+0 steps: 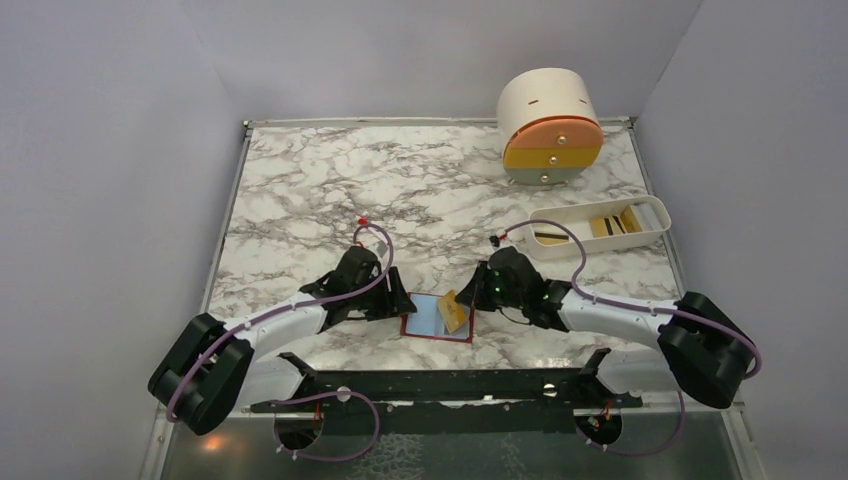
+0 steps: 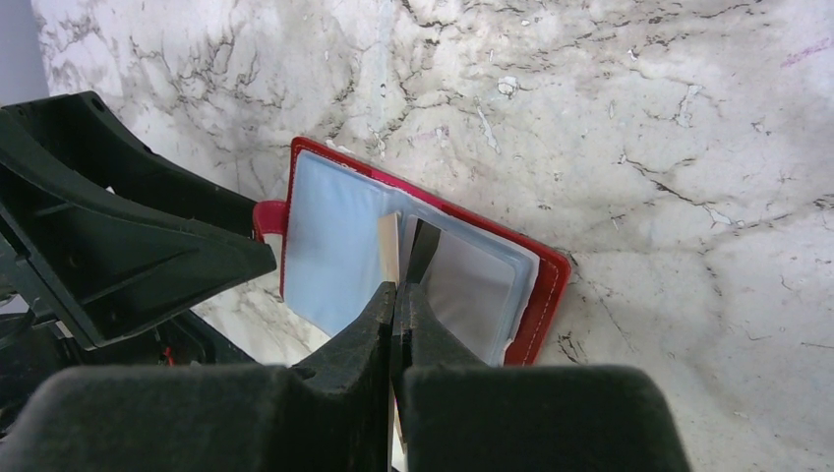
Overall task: Put the credit cards into the card holder
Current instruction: Insert the credit card into the card holder.
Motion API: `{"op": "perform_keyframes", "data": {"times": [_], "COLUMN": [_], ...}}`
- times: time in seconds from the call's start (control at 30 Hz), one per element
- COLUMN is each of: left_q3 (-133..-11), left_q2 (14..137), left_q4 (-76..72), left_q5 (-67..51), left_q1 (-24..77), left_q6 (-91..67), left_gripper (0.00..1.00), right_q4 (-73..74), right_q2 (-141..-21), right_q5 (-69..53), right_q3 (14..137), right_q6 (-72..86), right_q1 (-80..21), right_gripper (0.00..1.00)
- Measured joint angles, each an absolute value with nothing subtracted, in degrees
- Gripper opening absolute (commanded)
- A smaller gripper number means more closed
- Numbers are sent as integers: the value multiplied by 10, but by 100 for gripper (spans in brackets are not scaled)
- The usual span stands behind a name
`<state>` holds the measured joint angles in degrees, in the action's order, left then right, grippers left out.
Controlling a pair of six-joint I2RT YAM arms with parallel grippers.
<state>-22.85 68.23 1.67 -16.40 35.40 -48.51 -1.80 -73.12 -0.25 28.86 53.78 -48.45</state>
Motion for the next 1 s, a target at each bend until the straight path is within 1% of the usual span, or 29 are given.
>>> {"op": "perform_keyframes", "data": {"times": [0.07,0.2,0.4,0.53,0.7,1.0], "left_q3": [-229,-229,-228,-227,-216,-194], "left_q2": [683,687,691,691,685,664], "left_q4": [16,17,23,26,27,17], "left_q5": [-164,-161,-156,-155,-155,-156], "left_q1": [354,355,358,359,361,361], "left_q6": [-485,-484,-482,-485,-496,-522], "left_gripper": [52,41,19,7,0,0], "right_q4": [-19,-26,-43,-49,-64,-110], "right_q2": [-733,-738,-752,-761,-768,-790], "right_q5": [-3,-3,-3,-3,-2,31], "right_q3": [286,285,281,280,280,270], "right_q6": [538,540,545,550,559,583], "right_q1": [-485,-486,-487,-487,-492,-514], "right_gripper": [1,1,1,1,1,1]}}
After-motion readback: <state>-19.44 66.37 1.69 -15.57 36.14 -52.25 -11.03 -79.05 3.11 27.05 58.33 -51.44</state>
